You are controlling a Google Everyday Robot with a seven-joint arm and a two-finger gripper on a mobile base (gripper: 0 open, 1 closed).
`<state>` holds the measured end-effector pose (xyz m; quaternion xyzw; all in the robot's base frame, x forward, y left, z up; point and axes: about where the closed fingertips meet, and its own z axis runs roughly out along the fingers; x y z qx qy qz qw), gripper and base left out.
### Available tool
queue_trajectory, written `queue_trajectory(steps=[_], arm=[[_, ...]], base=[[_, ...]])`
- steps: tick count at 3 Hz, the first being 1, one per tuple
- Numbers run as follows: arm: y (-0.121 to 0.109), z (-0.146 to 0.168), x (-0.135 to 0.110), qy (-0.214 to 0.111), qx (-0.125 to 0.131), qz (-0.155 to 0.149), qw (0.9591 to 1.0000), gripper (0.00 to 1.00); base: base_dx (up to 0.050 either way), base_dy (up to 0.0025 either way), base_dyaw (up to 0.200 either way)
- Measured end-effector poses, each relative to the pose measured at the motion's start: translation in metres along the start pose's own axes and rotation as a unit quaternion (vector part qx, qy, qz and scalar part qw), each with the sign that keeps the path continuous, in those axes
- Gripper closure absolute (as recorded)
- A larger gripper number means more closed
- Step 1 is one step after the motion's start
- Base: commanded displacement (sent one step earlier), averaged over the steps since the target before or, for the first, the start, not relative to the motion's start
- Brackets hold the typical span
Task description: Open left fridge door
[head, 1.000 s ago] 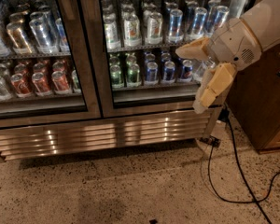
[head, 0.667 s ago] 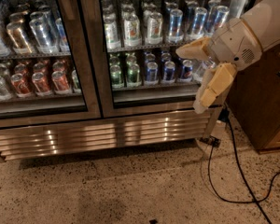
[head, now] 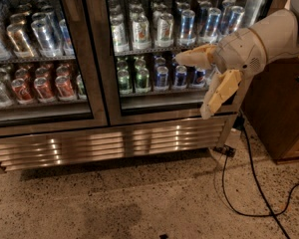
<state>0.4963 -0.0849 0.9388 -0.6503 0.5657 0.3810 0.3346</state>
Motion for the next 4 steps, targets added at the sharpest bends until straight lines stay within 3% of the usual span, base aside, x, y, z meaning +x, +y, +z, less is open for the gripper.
queue_trajectory(steps=[1, 2, 3, 4], arm=[[0.000, 0.000, 0.000, 0.000, 0.000, 0.000, 1.0000, 0.00], [-0.003, 0.000, -0.010, -0.052, -0.011, -0.005, 0.9985, 0.00], [0.006, -0.012, -0.046, -0.154, -0.046, -0.053, 0.9855, 0.00], [0.009, -0.021, -0.074, -0.220, -0.059, -0.081, 0.9705, 0.00]], base=[[0.000, 0.00000, 0.000], [0.000, 0.00000, 0.000], [0.000, 0.00000, 0.000], [0.000, 0.00000, 0.000]])
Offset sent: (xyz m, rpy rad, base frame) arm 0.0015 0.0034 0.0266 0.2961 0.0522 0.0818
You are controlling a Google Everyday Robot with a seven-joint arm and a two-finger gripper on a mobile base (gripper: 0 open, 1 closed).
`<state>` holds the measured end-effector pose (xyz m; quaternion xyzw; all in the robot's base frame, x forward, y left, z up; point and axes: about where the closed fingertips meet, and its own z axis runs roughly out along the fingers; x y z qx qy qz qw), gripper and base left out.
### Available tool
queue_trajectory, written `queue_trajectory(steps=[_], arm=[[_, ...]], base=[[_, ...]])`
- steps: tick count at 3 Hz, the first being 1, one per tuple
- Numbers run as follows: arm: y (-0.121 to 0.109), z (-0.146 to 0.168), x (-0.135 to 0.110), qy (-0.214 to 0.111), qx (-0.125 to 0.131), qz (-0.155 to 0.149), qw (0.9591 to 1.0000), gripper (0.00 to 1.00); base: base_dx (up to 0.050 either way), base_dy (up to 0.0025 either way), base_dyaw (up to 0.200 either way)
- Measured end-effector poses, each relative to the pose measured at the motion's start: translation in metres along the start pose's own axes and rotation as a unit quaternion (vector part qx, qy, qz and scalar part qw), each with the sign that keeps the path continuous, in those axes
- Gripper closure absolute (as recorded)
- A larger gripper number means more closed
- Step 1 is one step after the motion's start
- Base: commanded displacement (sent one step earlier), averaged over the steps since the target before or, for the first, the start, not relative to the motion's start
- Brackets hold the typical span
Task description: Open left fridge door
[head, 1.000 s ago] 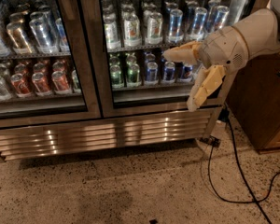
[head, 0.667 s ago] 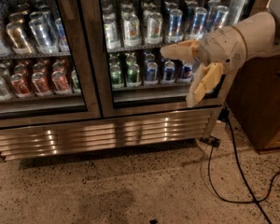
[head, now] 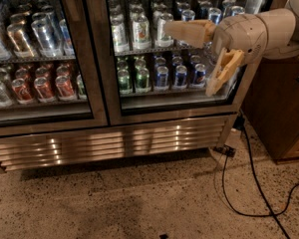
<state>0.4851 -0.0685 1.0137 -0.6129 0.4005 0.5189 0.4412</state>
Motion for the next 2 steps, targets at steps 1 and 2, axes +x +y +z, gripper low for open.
queue_trajectory(steps=[1, 2], arm=[[0.0000, 0.0000, 0.0000, 0.000, 0.000, 0.000, 1.0000, 0.00], [0.0000, 0.0000, 0.0000, 0.000, 0.000, 0.000, 1.0000, 0.00]], base=[[0.000, 0.00000, 0.194], [0.044, -0.00202, -0.097]])
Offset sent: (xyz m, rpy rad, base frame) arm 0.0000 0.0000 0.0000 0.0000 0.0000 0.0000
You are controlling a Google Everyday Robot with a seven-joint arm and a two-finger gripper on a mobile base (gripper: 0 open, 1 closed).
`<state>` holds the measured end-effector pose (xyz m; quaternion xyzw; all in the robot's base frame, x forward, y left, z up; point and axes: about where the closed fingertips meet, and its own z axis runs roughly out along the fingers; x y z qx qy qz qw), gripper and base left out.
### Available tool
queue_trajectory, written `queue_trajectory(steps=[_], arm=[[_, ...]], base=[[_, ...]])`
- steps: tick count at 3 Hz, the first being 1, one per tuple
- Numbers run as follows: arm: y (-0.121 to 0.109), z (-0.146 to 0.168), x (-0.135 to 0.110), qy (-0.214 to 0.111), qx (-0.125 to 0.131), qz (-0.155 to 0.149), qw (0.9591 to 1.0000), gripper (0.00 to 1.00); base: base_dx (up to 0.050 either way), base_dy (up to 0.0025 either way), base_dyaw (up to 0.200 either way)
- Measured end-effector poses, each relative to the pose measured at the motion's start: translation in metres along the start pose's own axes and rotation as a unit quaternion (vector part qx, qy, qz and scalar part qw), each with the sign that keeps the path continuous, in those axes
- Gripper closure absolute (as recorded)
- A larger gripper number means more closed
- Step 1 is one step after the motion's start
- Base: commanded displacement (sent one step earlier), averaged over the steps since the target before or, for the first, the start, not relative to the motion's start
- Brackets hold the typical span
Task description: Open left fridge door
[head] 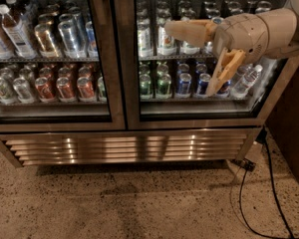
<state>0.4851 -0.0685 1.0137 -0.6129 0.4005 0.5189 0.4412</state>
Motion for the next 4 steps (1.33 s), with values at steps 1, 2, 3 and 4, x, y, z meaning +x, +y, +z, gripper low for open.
queue_trajectory(steps=[1, 2, 3, 4], arm=[[0.0000, 0.0000, 0.0000, 0.000, 0.000, 0.000, 1.0000, 0.00], [0.0000, 0.0000, 0.0000, 0.000, 0.000, 0.000, 1.0000, 0.00], [0.0000, 0.0000, 0.0000, 0.000, 0.000, 0.000, 1.0000, 0.00], [0.0000, 0.0000, 0.0000, 0.000, 0.000, 0.000, 1.0000, 0.00]], base=[[0.037, 0.00245, 0.135], [0.036, 0.00245, 0.136], [0.037, -0.00240, -0.137], [0.031, 0.00240, 0.156]])
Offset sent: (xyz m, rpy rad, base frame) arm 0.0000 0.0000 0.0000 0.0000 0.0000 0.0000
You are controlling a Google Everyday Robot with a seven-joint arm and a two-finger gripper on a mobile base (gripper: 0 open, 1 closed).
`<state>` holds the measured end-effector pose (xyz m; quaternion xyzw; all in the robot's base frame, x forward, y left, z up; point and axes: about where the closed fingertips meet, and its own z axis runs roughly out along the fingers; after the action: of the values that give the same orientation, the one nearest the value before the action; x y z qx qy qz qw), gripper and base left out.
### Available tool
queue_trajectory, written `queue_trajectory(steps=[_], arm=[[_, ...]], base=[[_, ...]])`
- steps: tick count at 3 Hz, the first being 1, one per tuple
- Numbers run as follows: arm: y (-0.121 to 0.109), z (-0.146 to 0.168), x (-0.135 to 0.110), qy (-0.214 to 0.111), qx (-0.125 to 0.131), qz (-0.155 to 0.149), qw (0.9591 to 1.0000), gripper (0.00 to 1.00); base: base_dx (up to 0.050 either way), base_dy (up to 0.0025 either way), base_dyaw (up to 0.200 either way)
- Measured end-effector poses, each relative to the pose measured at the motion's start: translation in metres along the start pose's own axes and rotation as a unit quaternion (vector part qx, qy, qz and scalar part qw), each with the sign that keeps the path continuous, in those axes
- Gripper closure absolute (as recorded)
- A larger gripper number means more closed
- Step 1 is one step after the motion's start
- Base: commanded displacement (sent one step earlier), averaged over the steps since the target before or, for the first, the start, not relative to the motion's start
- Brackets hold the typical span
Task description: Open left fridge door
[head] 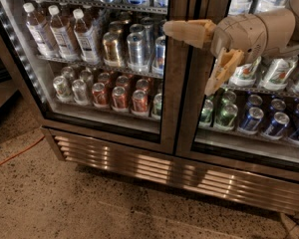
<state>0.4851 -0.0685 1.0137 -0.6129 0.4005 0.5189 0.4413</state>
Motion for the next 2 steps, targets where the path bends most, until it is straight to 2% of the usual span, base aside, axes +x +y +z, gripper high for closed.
queue_trajectory(steps=[1, 2], arm=[[0.0000, 0.0000, 0.0000, 0.000, 0.000, 0.000, 1.0000, 0.00], [0.0000, 0.0000, 0.0000, 0.000, 0.000, 0.000, 1.0000, 0.00]], base=[[0.000, 0.00000, -0.188], [0.000, 0.00000, 0.000]])
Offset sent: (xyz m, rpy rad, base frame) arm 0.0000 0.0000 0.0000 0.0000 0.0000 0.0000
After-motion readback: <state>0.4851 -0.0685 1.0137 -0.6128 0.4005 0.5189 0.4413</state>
